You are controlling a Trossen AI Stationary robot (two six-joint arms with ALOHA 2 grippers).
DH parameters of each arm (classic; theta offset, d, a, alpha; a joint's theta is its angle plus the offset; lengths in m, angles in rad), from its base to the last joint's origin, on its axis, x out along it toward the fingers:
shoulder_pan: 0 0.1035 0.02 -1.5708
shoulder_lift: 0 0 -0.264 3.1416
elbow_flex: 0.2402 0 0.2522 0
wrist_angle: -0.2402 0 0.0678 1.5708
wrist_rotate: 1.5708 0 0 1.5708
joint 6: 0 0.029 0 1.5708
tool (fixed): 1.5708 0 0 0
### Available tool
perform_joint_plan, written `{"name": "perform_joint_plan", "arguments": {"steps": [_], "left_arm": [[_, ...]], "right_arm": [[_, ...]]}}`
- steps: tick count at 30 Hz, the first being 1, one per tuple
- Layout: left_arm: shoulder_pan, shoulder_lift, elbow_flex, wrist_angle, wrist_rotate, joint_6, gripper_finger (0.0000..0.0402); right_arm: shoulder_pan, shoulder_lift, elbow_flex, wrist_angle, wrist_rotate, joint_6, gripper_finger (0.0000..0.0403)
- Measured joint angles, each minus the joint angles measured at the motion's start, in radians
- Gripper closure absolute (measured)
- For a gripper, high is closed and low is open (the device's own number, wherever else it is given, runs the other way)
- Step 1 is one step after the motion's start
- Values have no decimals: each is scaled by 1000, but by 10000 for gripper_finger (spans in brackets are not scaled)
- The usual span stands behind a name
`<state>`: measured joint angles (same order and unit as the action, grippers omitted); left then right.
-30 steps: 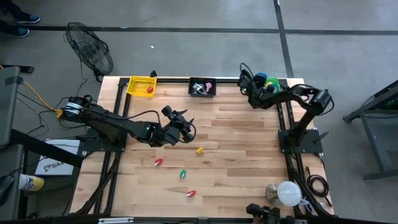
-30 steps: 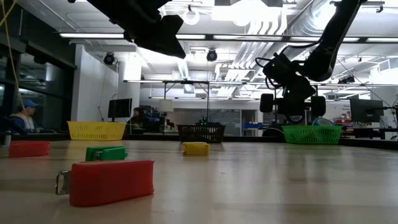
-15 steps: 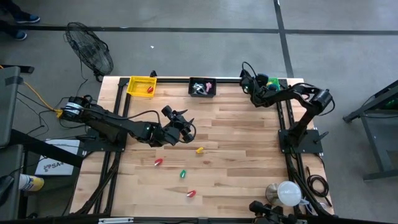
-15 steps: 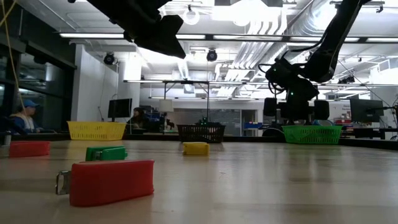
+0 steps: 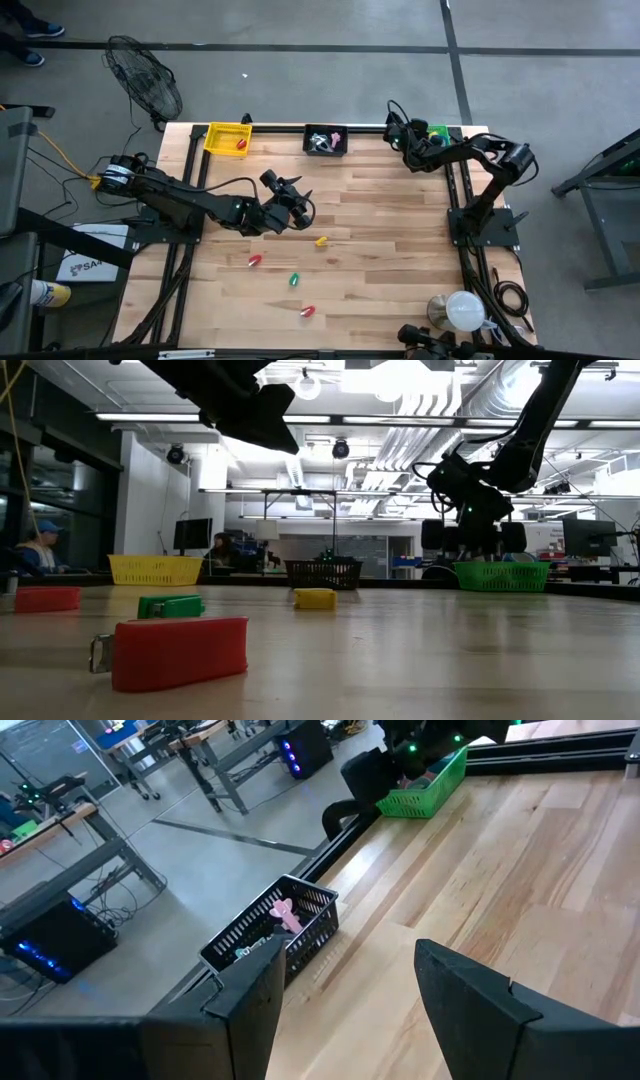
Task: Pick and place Stapler, Stapler remover, tape
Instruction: Put the dark blue tape into the green bin, then put the yellow stapler into the yellow bin
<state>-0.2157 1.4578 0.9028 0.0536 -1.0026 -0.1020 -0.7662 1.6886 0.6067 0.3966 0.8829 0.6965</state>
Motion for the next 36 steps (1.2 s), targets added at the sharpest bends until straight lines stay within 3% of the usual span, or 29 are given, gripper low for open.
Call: {"name": "perform_joint_plan", "arguments": {"steps": [10,31,36], "left_arm": [[0,0,0,0,10,0,183],[0,0,0,-1,12,0,183],[0,0,0,-3,12,0,183]], "right_arm": [[14,0,0,0,46,-26,219],[143,-2,0,-21,72,-27,217],[186,-6,0,-22,73,-89,217]]}}
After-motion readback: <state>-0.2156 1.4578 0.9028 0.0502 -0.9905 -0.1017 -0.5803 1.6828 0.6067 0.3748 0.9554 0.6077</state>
